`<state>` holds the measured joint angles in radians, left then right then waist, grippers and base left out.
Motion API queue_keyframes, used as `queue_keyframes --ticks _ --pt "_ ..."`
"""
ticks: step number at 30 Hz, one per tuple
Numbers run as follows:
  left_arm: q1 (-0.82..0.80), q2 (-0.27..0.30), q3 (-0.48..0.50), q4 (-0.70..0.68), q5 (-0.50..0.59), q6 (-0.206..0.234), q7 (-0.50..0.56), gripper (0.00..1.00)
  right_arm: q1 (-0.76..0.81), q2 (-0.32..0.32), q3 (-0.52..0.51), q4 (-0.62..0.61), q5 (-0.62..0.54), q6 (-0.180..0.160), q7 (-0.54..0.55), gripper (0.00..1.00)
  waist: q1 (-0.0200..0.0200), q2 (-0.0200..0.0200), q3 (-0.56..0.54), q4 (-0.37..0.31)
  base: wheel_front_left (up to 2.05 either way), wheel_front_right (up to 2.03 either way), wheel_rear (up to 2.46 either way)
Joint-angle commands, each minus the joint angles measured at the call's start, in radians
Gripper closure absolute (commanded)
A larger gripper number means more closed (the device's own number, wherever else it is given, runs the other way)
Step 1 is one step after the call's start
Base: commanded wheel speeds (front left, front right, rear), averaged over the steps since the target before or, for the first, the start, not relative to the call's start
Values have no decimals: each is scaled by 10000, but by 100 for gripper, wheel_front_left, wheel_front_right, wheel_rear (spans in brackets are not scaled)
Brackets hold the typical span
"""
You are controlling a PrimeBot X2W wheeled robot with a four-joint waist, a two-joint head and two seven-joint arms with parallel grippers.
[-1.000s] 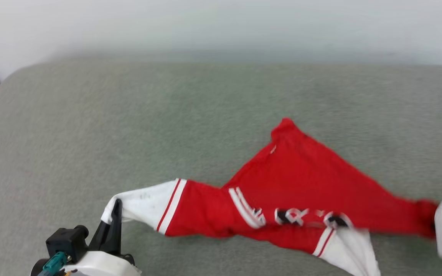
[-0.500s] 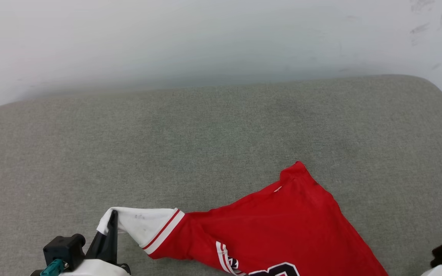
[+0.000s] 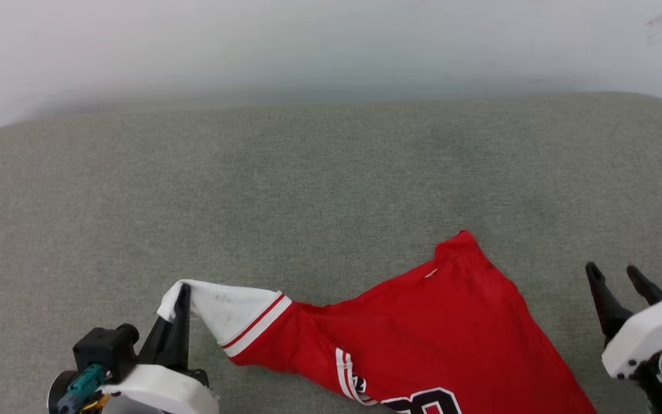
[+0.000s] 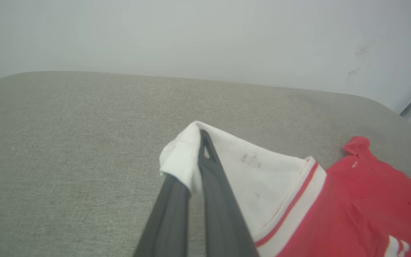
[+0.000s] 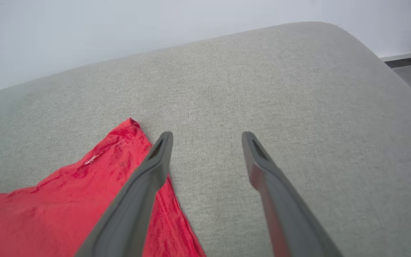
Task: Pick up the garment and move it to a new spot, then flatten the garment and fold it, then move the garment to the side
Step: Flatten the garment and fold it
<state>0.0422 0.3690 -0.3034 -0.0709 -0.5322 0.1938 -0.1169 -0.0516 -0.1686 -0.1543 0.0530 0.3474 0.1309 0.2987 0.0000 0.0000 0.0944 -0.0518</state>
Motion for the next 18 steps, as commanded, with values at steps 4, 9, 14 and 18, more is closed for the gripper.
queue_keyframes --ticks 4,9,14,18 --pt "-601 -72 -139 -146 127 -114 -21 100 -1263 -449 547 317 147 -3 1028 0 0 0 649 499 0 0 0" --pt "-1314 -249 -428 -107 296 -343 -104 100 -2568 -1257 1495 713 534 -3 3516 0 0 0 1301 1051 0 0 0" --pt "-1956 -526 -693 58 363 -533 -259 100 -3584 -1715 2137 928 826 -3 5686 0 0 0 1885 1545 0 0 0" --pt "-2249 -672 -833 246 364 -678 -417 100 -4100 -1833 2730 1323 933 -3 6159 0 0 0 2190 1796 0 0 0"
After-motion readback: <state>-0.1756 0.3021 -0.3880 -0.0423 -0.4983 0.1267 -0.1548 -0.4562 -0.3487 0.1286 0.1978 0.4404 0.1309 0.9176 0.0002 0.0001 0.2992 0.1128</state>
